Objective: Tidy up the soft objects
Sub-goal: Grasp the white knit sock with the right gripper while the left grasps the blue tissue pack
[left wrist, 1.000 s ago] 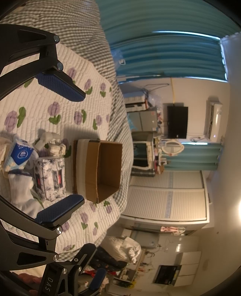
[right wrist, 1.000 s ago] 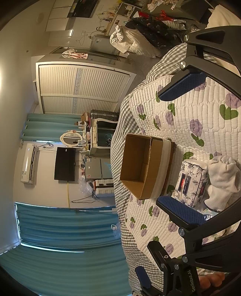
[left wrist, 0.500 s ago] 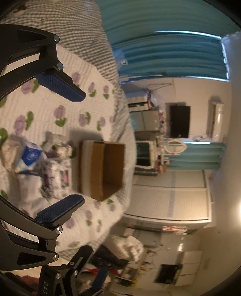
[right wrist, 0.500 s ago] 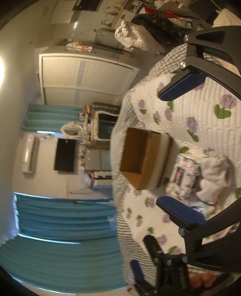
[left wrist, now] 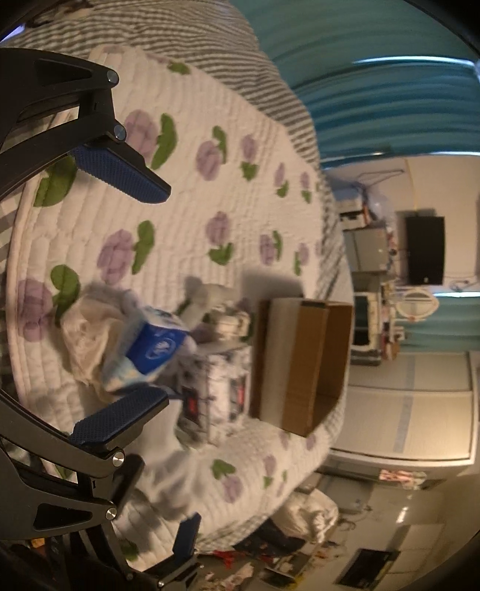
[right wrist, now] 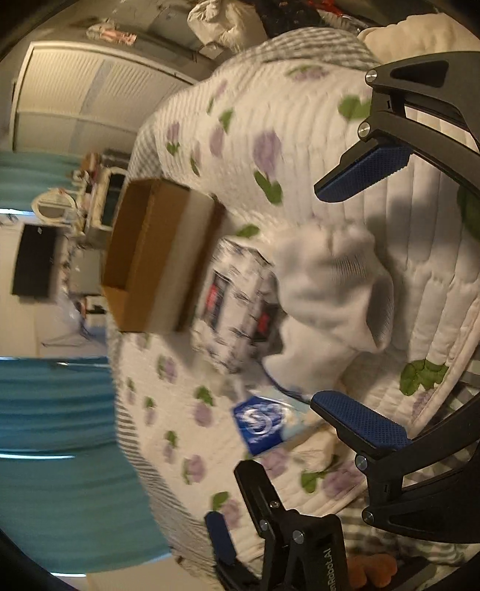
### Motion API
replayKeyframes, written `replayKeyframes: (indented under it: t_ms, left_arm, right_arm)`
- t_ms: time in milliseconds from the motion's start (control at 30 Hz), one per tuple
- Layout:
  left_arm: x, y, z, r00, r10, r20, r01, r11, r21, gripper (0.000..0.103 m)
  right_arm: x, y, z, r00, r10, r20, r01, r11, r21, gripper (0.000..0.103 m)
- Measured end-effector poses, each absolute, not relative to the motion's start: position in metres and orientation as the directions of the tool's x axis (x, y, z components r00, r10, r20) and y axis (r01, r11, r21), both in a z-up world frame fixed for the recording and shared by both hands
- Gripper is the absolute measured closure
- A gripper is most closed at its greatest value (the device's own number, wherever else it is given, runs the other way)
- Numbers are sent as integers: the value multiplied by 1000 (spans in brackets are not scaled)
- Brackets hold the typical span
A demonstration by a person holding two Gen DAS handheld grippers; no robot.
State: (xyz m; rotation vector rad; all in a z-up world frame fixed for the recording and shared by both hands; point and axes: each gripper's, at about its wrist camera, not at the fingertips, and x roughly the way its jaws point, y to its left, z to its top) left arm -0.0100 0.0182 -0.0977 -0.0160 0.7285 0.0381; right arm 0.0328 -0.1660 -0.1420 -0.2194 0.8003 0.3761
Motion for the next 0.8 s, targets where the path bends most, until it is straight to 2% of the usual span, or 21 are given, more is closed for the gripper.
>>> replayKeyframes:
  t_ms: [67, 100, 133, 233, 300, 433, 667, 733, 767, 800]
  left_arm:
    - [-7, 20, -102, 737, 24, -676, -42, 999, -9, 2]
    - [-7, 20, -104, 734, 21, -679, -41, 999, -12, 2]
    - [-7, 19, -105, 732, 20, -681, -39, 999, -12, 2]
    - [-6, 15, -108, 721, 18, -693, -27, 1000, -3, 2]
    - [-3, 11, -112, 709, 8, -705, -10, 1000, 1, 3]
    - [2, 2, -121, 684, 1, -730, 19, 1000, 20, 3]
    - [16, -22, -139, 641, -13, -768, 98, 993, 65, 4]
    - [24, -22, -144, 626, -11, -780, 100, 993, 66, 15]
    - [28, -21, -148, 611, -10, -792, 96, 993, 62, 25]
    - [31, -20, -151, 598, -10, -801, 90, 994, 55, 26]
  right_arm:
    - [37, -161, -154, 621, 226, -751, -412, 909, -67, 2]
    - [38, -160, -158, 628, 203, -752, -405, 910, -92, 8]
    - [38, -160, -159, 635, 190, -749, -398, 911, -105, 24]
    - [42, -172, -152, 635, 241, -734, -382, 924, -26, 43]
    - [43, -180, -145, 654, 265, -709, -366, 931, 10, 52]
    - [44, -194, -126, 710, 247, -660, -324, 946, 5, 53]
    - [51, -204, -121, 711, 265, -651, -315, 948, 42, 53]
    - [52, -207, -122, 703, 291, -648, -330, 942, 66, 53]
    - [53, -208, -122, 699, 302, -648, -334, 939, 79, 53]
    - [55, -209, -123, 696, 305, -650, -332, 939, 85, 53]
